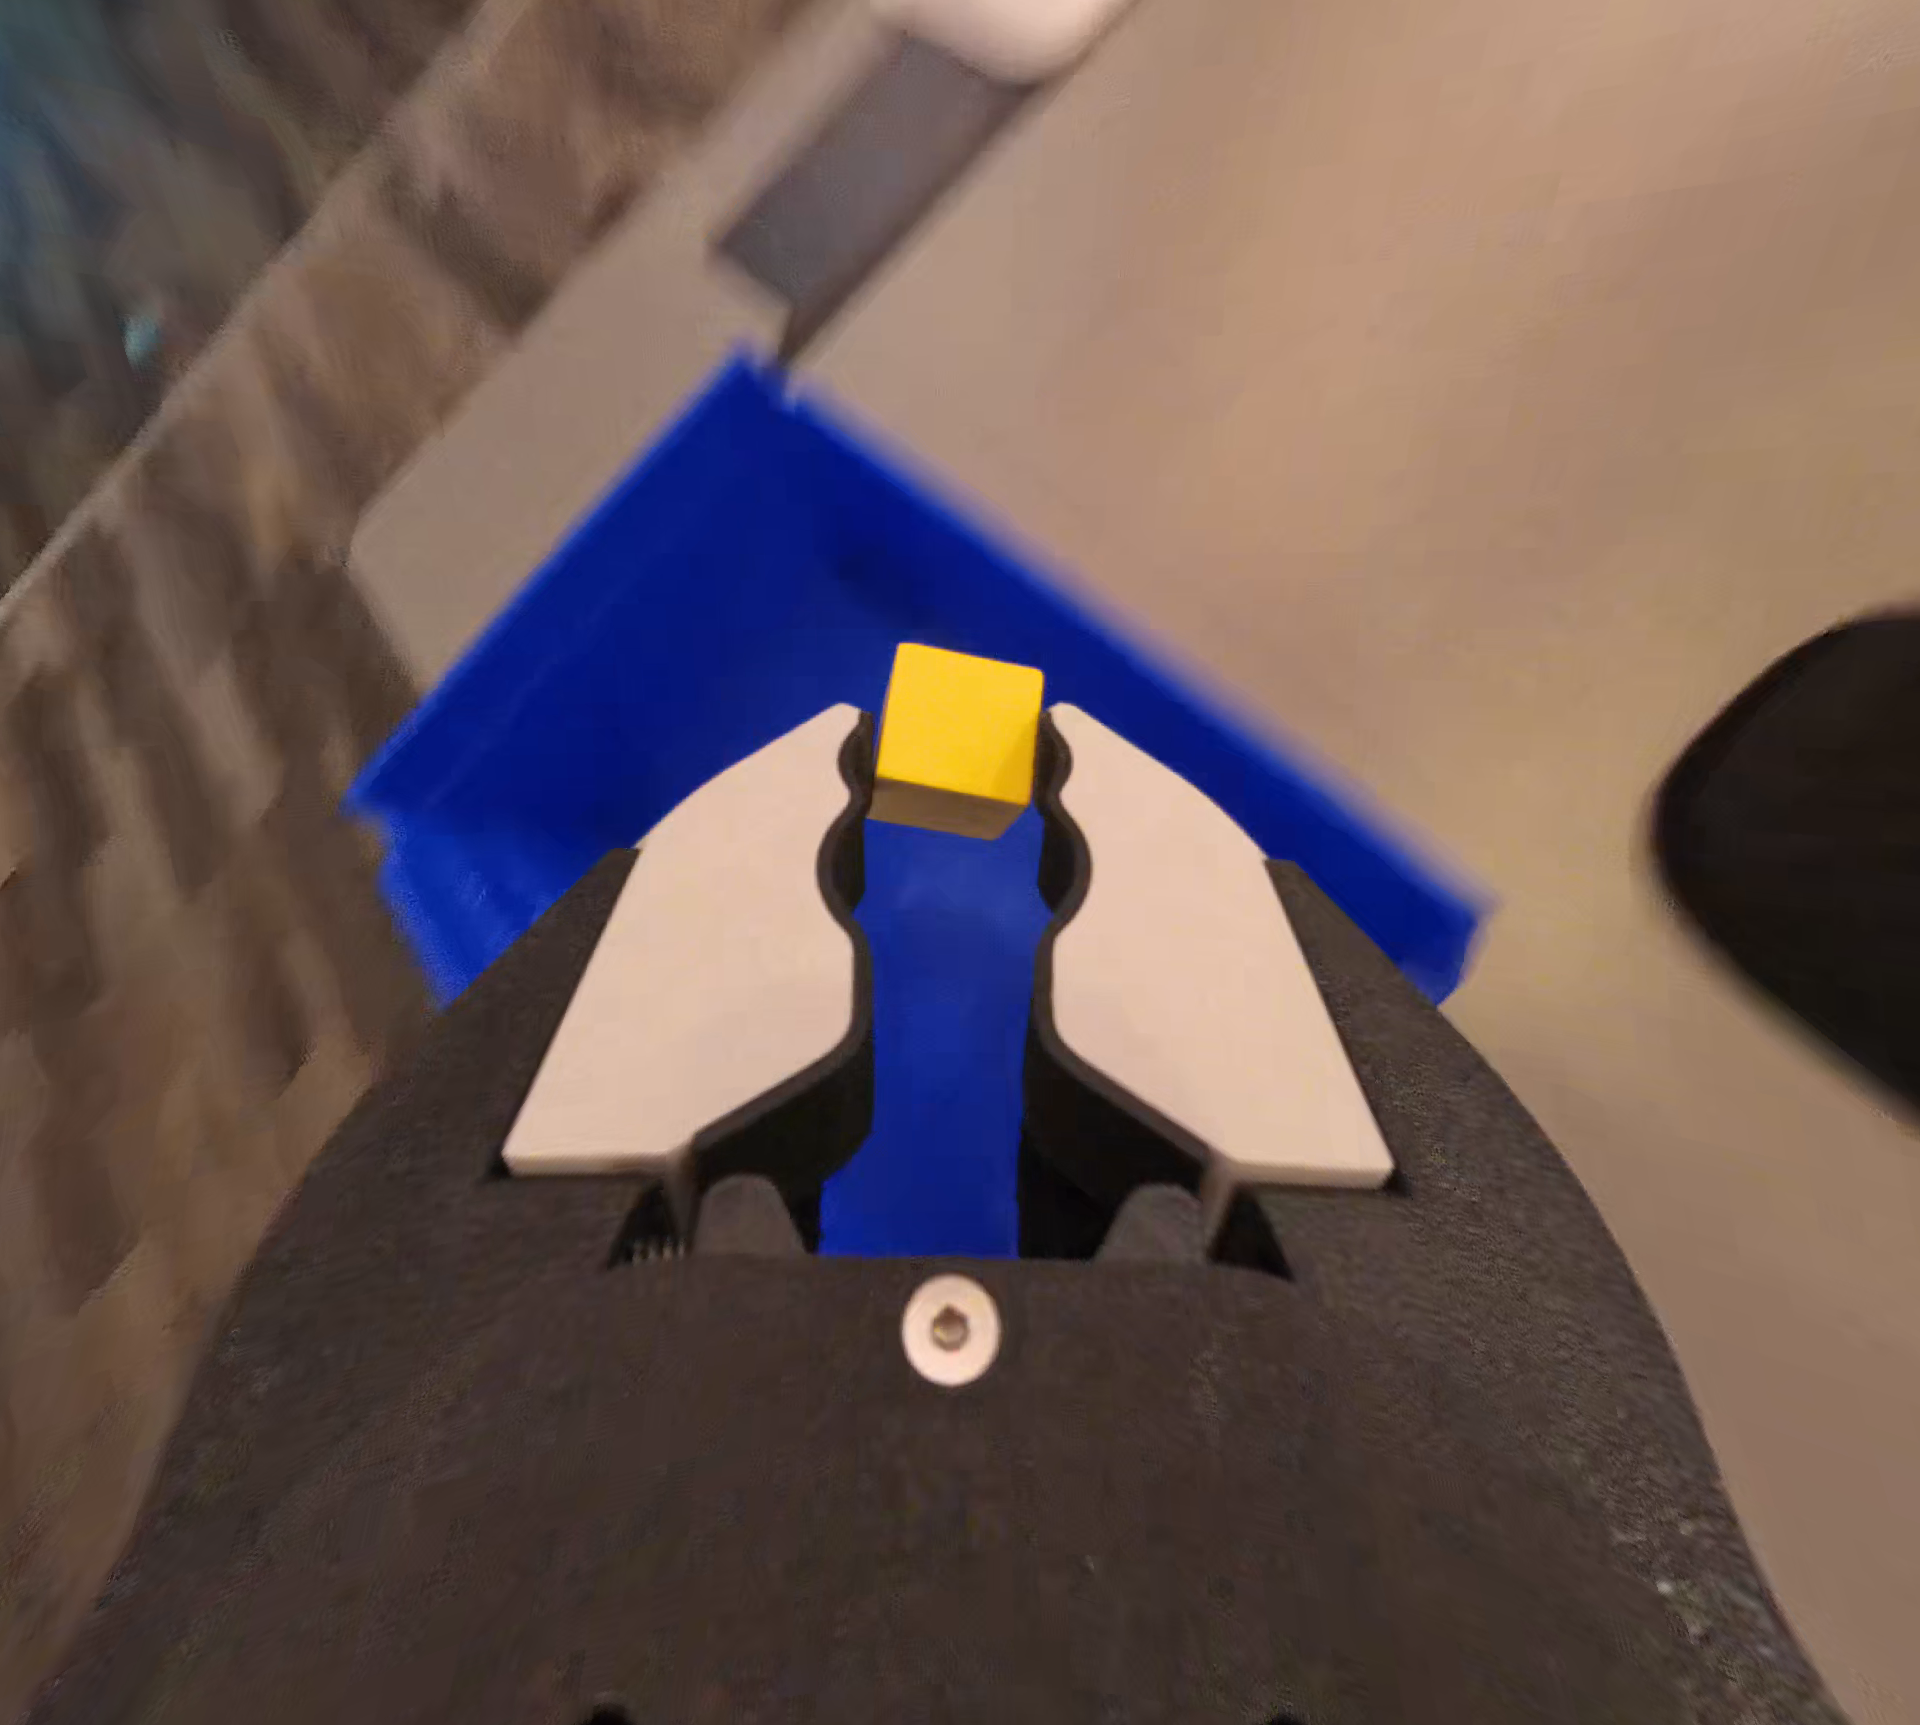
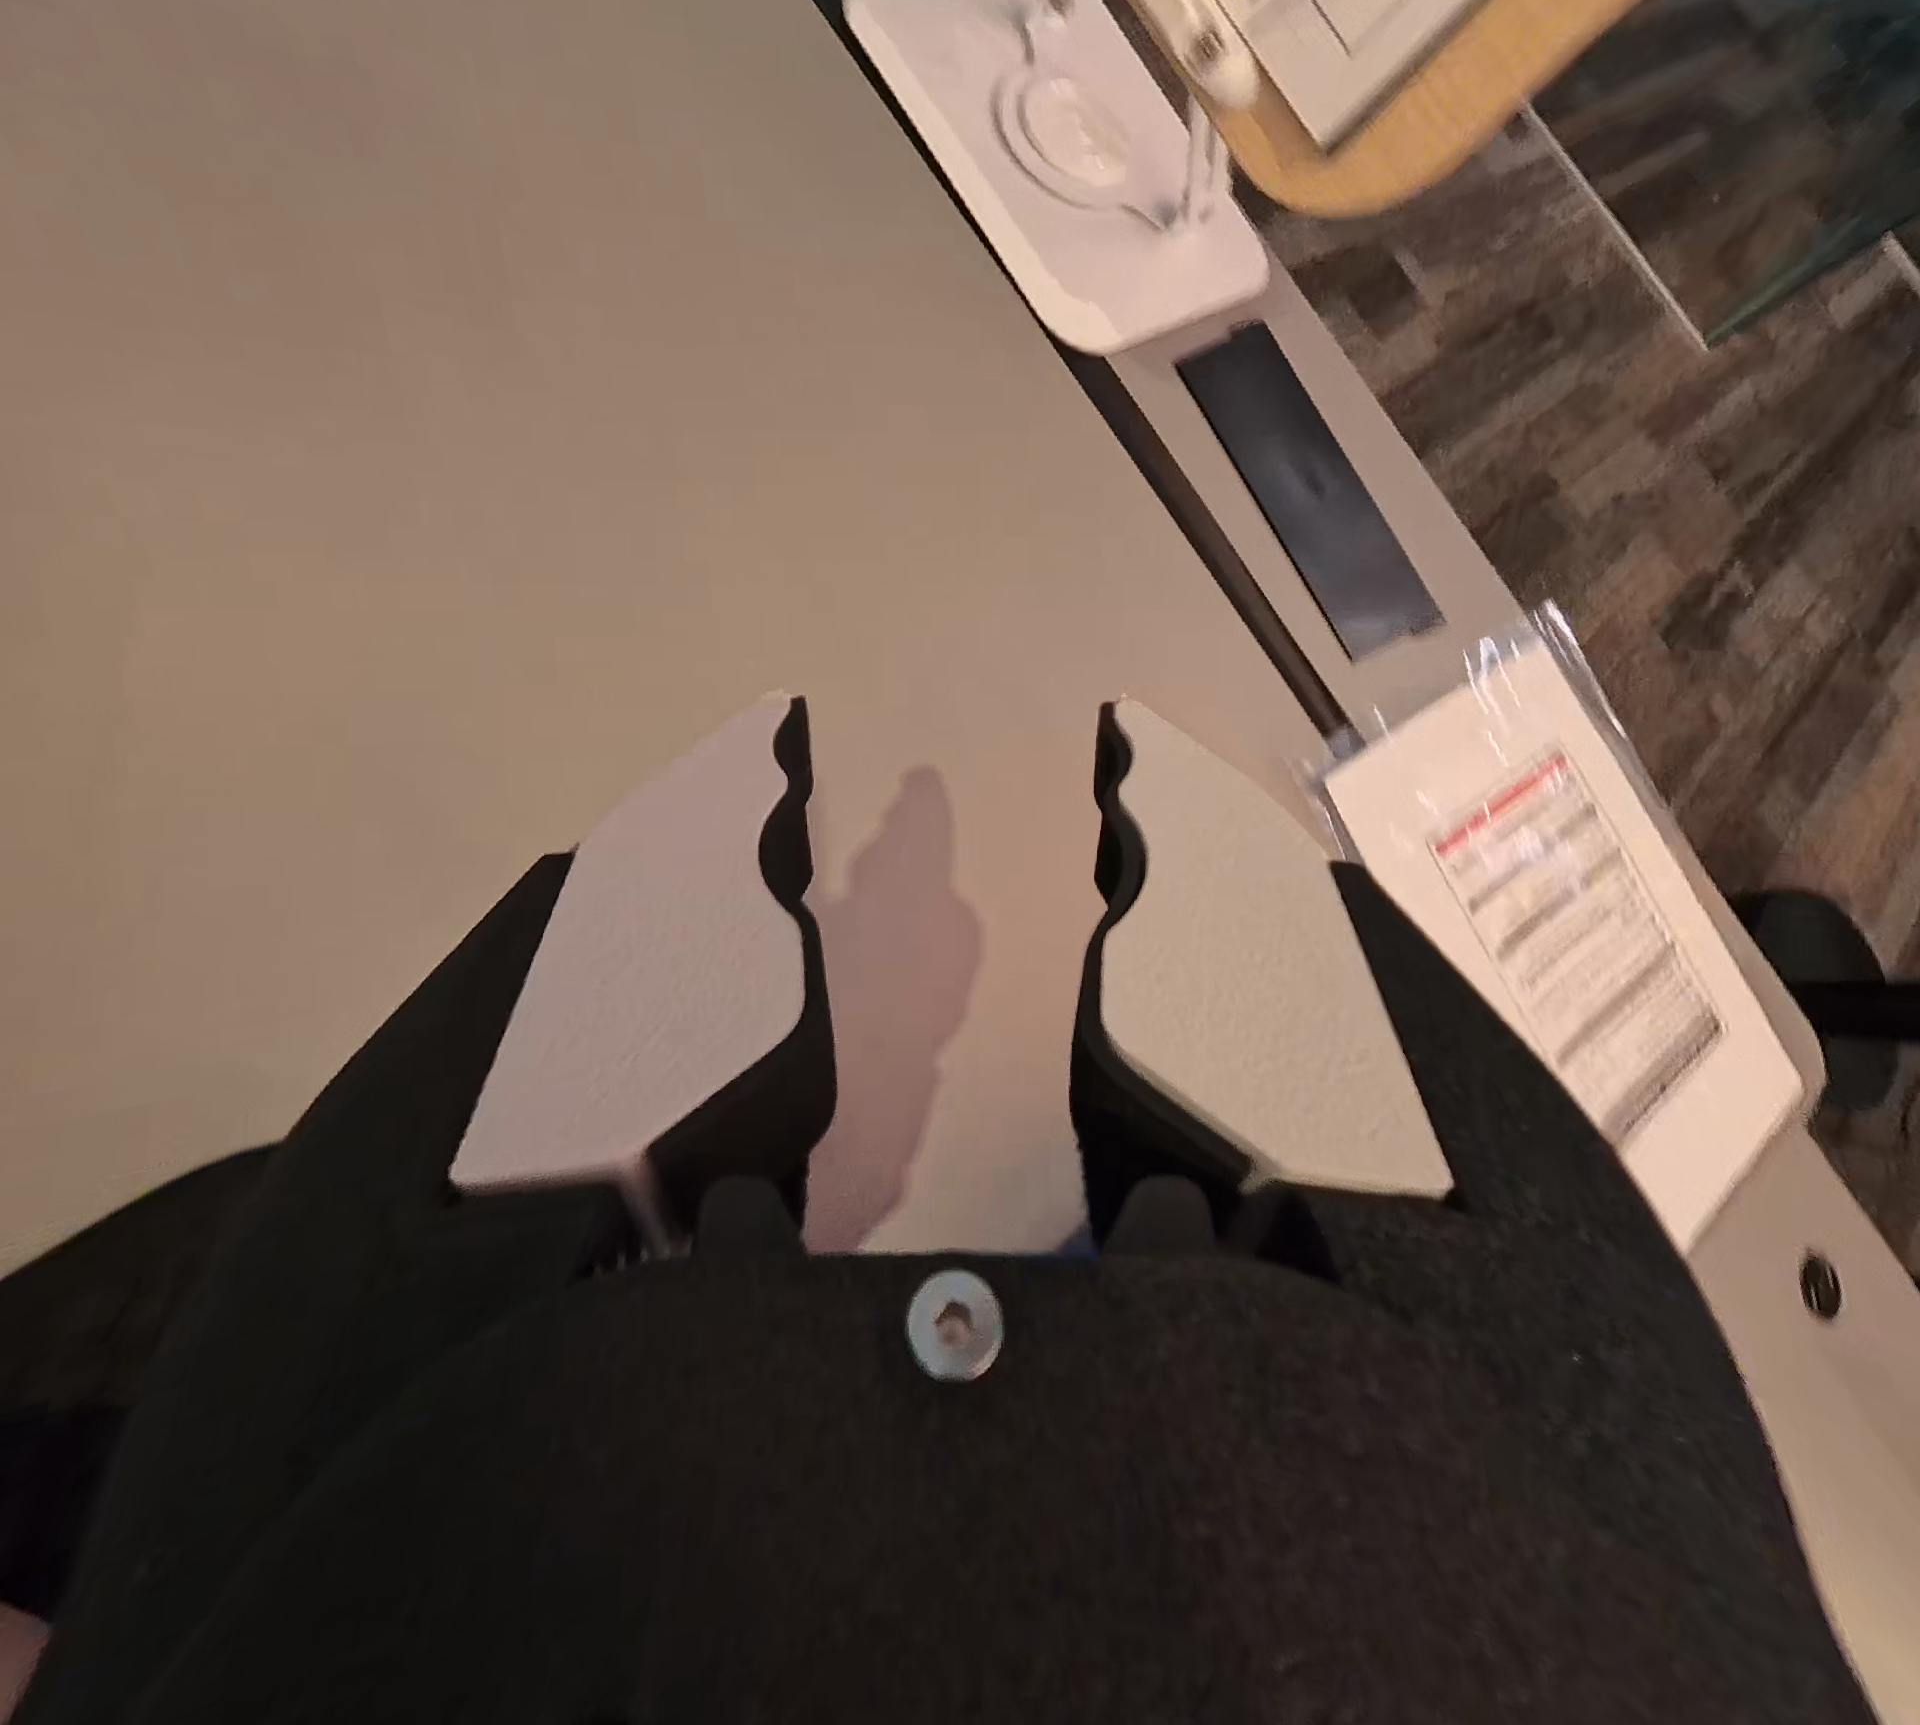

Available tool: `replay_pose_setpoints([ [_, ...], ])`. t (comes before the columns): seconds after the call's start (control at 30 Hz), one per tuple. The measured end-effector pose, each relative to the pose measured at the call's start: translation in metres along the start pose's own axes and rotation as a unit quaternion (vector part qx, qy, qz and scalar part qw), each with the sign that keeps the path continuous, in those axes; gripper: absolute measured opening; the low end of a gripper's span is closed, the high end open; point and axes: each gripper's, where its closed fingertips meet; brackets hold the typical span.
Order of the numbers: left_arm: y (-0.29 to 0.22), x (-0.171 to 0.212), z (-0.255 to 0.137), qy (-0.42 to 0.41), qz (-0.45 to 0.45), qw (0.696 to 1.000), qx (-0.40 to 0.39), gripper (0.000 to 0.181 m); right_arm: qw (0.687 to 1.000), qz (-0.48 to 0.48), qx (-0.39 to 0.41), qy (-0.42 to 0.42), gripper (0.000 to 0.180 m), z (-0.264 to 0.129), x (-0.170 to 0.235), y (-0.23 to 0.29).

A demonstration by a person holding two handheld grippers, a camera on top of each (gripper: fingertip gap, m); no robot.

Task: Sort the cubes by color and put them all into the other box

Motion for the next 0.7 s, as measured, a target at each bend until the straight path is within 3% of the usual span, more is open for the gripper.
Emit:
replay_pose_setpoints([
  [0.13,-0.069,-0.083,0.006,-0.179,0.009,0.981,0.076,0.029,0.989,-0.032,-0.108,-0.095,0.052,0.016,-0.058,0.054],
  [0.23,-0.124,-0.137,0.022,-0.241,0.063,0.96,0.129,0.029,0.948,0.026,-0.24,-0.208,0.051,0.012,-0.122,0.107],
  [0.3,-0.158,-0.17,0.037,-0.262,0.111,0.947,0.15,0.029,0.932,0.068,-0.281,-0.219,0.053,0.015,-0.147,0.131],
  [0.43,-0.203,-0.227,0.072,-0.296,0.206,0.922,0.139,0.029,0.93,0.129,-0.275,-0.207,0.059,0.028,-0.17,0.153],
  [0.57,-0.241,-0.263,0.104,-0.32,0.211,0.905,0.182,0.029,0.903,0.212,-0.267,-0.262,0.058,0.019,-0.191,0.145],
  [0.7,-0.257,-0.282,0.13,-0.332,0.227,0.9,0.165,0.029,0.879,0.277,-0.282,-0.266,0.049,0.017,-0.187,0.13],
])
Point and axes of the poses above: each gripper's, where its closed fingertips meet, z out along the fingers, x out of its underside, y = z × x across the jaws, and after that the axes turned 6 degrees about -y, right-handed
